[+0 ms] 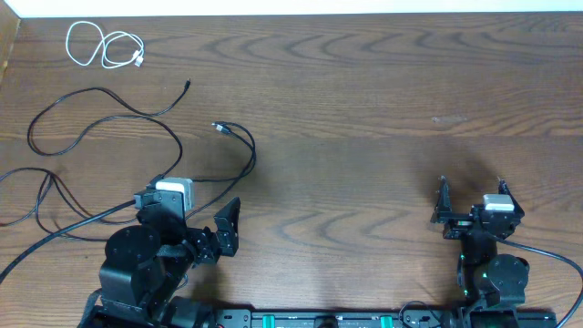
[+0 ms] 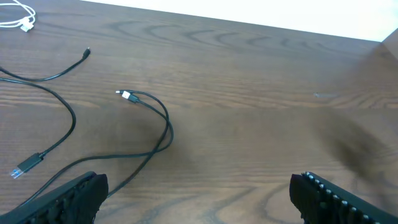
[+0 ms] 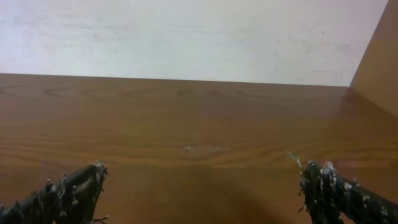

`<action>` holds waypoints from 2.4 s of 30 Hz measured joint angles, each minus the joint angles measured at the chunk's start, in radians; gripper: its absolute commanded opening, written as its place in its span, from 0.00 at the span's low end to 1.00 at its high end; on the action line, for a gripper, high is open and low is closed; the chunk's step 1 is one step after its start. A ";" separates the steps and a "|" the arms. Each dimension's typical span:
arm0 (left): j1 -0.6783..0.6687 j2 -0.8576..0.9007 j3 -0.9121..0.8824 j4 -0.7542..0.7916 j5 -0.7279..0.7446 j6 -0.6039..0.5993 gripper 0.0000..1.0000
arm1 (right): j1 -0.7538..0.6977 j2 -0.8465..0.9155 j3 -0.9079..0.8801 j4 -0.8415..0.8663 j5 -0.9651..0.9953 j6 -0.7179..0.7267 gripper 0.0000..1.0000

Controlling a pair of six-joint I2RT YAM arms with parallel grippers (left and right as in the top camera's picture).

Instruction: Untangle cables

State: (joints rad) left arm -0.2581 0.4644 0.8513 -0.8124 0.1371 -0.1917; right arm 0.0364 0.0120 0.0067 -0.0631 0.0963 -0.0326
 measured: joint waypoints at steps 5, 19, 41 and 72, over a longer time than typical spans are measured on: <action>0.000 0.000 0.000 0.000 0.000 0.000 0.99 | 0.000 0.000 0.000 0.000 0.000 0.000 0.99; 0.000 0.000 0.000 -0.086 -0.001 0.000 0.99 | 0.000 0.000 0.000 0.000 0.000 0.000 0.99; 0.233 -0.237 -0.348 0.386 0.062 0.093 0.99 | 0.000 0.000 0.000 0.000 0.000 0.000 0.99; 0.283 -0.453 -0.793 0.937 0.079 0.115 0.99 | 0.000 0.000 0.000 0.000 0.000 0.000 0.99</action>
State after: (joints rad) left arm 0.0246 0.0113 0.0586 0.1246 0.2157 -0.0765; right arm 0.0364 0.0120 0.0067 -0.0628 0.0963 -0.0322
